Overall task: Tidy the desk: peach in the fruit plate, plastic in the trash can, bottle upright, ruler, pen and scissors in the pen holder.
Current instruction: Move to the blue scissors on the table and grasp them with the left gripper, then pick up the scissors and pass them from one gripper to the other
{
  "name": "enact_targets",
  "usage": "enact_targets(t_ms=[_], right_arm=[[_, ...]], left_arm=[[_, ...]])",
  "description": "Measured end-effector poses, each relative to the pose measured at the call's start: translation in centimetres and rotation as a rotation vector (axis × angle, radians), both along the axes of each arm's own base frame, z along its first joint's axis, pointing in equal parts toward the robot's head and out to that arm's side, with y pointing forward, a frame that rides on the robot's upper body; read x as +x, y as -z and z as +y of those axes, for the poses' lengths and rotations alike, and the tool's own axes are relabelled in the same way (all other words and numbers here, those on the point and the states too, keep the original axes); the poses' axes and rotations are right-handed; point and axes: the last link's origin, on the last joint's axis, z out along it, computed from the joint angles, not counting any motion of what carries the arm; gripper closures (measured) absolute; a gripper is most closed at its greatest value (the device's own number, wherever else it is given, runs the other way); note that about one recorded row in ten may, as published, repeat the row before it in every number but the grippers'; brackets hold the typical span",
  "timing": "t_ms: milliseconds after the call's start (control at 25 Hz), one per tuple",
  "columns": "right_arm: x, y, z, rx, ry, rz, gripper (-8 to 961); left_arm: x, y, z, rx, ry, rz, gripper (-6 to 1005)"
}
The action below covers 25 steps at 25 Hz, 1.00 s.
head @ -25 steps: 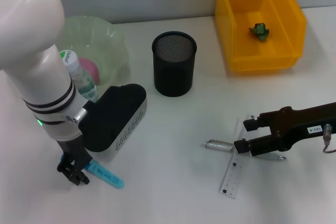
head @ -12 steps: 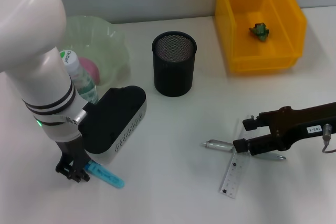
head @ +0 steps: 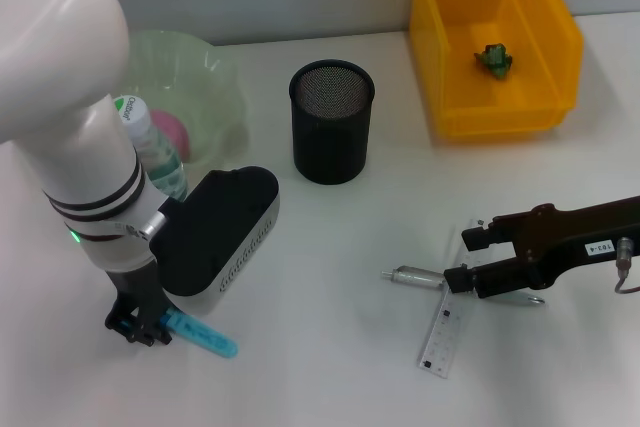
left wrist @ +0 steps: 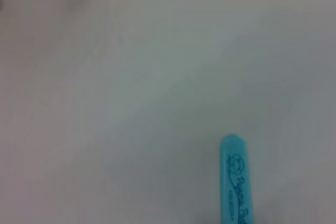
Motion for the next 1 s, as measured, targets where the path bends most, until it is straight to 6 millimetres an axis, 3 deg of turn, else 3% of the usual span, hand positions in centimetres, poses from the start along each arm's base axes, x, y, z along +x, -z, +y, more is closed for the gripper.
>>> enact_targets(t_ms=[520,1000], right_arm=[[0.0,-0.1,0.0,0.001,-0.001,0.001,165],[-0.1,-0.3,-0.1,-0.004,-0.013,0.000,165]], left_arm=[[-0.1,-0.2,0.2,0.029,0.002,0.014,748],[1.2,-1.4,-0.6,0.050,-0.089,0.007,748]])
